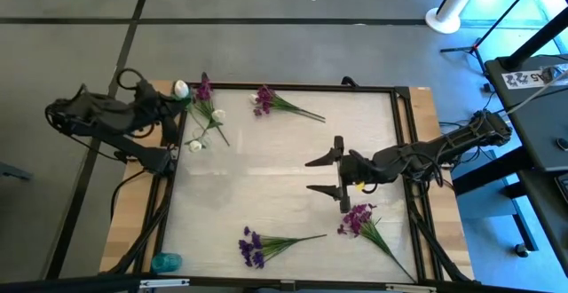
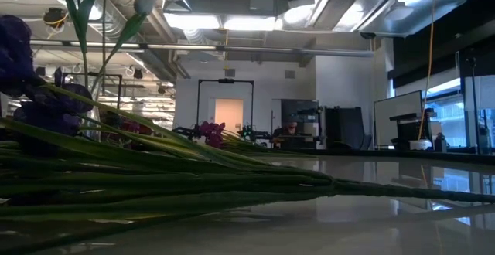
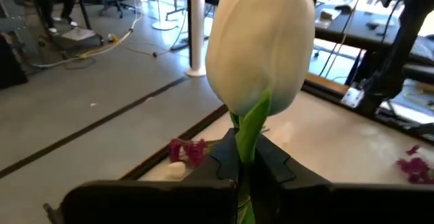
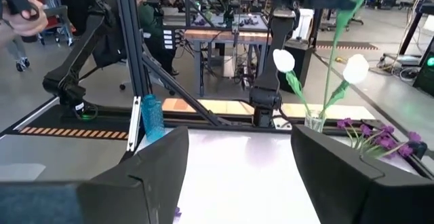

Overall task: Sort flowers into vase by color
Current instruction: Put the white flower into the transparent vase

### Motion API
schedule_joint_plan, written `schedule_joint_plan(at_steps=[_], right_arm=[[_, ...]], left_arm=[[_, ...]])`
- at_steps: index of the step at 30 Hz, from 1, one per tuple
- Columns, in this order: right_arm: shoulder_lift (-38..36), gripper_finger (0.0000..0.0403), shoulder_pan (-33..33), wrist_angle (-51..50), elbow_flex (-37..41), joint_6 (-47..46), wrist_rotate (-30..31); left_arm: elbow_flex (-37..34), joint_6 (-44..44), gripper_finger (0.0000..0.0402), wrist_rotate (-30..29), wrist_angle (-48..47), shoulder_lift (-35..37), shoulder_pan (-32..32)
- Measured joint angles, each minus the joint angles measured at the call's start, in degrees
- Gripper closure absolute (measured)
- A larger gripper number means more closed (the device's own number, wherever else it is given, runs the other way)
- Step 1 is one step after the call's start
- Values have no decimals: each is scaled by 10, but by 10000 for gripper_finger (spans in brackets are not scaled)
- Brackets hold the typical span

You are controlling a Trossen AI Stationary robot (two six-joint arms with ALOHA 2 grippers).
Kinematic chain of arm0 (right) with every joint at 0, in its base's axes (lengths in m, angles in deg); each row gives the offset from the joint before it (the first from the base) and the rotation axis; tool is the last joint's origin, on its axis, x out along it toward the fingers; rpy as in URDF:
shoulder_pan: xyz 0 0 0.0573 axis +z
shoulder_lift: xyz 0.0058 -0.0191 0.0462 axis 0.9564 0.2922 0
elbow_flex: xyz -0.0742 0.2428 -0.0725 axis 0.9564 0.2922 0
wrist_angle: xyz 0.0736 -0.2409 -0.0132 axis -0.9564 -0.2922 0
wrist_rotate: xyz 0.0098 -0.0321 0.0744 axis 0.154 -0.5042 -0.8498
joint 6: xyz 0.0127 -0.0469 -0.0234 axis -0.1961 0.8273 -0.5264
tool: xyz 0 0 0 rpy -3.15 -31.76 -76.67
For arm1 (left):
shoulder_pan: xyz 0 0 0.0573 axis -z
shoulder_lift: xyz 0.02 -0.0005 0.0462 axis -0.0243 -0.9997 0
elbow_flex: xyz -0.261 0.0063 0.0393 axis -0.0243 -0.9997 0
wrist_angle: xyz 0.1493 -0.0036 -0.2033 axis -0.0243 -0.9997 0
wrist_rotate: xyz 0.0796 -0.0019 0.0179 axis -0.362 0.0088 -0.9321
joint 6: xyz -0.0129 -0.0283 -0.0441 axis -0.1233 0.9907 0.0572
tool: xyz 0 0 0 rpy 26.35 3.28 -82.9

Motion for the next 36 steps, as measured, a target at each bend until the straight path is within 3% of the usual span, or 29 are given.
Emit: schedule_joint_plan(at_steps=[7, 12, 23, 30, 33, 36], right_arm=[[0, 143, 0, -7, 0, -5, 4], [0, 143, 0, -17, 0, -14, 15], [0, 143, 0, -39, 1, -20, 16], [3, 143, 0, -118, 1, -21, 25], [8, 143, 0, -125, 2, -21, 42], [14, 143, -1, -119, 1, -25, 45]], left_arm=[[63, -37, 393, -12, -1, 0, 0], [94, 4, 393, 18, -59, 13, 0], [9, 47, 392, 6, -70, 30, 0], [-53, 46, 384, -5, -79, 28, 0], [-53, 41, 361, 15, -82, 28, 0], [-34, 34, 329, 74, -102, 27, 0]])
